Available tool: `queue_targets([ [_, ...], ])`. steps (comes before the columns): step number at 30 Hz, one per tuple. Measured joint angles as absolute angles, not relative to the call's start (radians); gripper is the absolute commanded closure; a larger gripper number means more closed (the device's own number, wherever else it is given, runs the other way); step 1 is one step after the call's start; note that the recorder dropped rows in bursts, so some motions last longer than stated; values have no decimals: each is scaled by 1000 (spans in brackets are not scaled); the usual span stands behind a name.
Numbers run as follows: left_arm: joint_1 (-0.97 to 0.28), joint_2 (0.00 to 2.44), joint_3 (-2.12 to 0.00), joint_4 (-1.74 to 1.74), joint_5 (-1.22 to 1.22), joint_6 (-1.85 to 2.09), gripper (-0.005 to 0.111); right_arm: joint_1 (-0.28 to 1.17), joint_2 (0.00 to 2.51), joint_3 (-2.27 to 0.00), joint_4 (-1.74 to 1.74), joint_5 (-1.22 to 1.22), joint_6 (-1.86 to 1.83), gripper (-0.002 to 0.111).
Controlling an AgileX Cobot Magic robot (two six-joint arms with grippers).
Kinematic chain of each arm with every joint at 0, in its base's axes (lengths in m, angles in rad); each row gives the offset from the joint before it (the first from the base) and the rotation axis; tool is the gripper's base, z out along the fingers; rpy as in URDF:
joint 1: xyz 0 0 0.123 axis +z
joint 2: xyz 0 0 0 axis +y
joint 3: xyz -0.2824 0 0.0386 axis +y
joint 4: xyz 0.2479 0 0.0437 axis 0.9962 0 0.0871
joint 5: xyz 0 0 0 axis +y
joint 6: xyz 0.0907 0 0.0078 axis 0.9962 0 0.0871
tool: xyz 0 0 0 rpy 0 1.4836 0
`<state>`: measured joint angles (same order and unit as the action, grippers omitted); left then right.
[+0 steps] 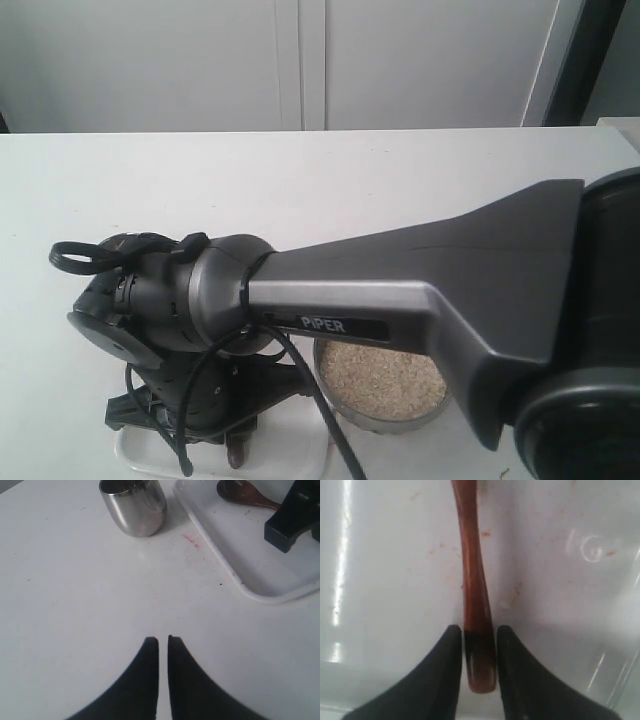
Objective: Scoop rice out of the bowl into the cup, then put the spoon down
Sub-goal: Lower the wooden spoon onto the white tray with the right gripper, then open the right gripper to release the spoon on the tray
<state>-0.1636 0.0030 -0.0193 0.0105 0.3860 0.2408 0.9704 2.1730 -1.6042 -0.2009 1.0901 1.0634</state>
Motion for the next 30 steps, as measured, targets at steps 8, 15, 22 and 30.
queue_targets([
  [8, -164, 3, -19, 11, 386, 241, 92, 970, 2173, -1604, -201, 1090, 1063, 83],
  [15, -164, 3, -19, 11, 386, 241, 92, 970, 2147, -1604, -212, 1094, 1063, 83],
  [22, -164, 3, -19, 11, 386, 241, 92, 970, 2041, -1604, -247, 1092, 1061, 83],
  [30, -164, 3, -19, 11, 386, 241, 92, 970, 1866, -1604, -262, 1018, 999, 83],
])
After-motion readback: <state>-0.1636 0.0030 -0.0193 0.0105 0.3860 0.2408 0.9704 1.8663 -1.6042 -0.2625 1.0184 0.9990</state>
